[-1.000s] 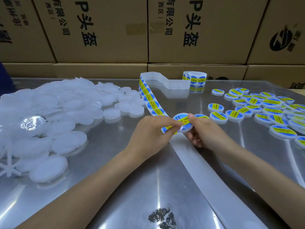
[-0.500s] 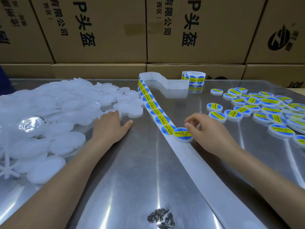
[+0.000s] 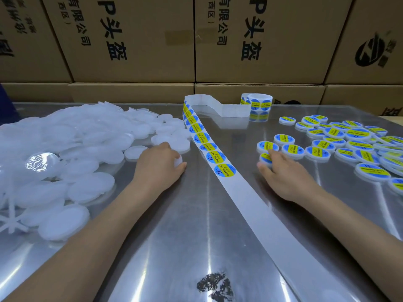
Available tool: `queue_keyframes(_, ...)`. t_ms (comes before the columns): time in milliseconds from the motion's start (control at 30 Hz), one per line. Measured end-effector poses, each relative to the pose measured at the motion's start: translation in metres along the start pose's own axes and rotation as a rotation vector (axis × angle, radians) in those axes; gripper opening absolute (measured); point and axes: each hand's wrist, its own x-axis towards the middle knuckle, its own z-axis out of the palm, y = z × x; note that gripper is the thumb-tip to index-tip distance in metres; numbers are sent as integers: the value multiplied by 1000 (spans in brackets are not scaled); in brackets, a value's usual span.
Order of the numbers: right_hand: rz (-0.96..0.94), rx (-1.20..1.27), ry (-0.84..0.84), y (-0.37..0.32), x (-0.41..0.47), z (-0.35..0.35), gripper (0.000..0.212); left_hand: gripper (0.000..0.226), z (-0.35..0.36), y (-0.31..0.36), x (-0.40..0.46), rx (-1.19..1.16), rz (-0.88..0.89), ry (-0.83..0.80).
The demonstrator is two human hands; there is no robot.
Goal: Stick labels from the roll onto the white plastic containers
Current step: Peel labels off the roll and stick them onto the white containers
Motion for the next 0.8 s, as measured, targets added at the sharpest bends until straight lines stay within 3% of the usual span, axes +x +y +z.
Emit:
queue_keyframes(100,15,-57,33,5,2,0,56,28,-1,1,-1,-45,-5,-8)
queue_keyframes(267,-126,-73,72,1,6,1,43,27,-2,1,-2,-45,12,-15)
queue_keyframes(367,-52,-118,16,6,11,2,30,27,-3,2,-3,-55,15,-24)
queue_keyframes(500,30,-89,77,19,16,2,30,25,-4,4,-3,-60,30,-32)
queue_keyframes(633,-195,18,172,7,12,1,37,24,-3,5,-3,-28,40,-7)
queue_keyframes(733,-458,62,117,-12,2,4,33,20,-3,6,-2,-43,30,0)
queue_keyframes(800,-539,96,55,-21,-4,7,29,18,-3,6,-2,-67,17,10)
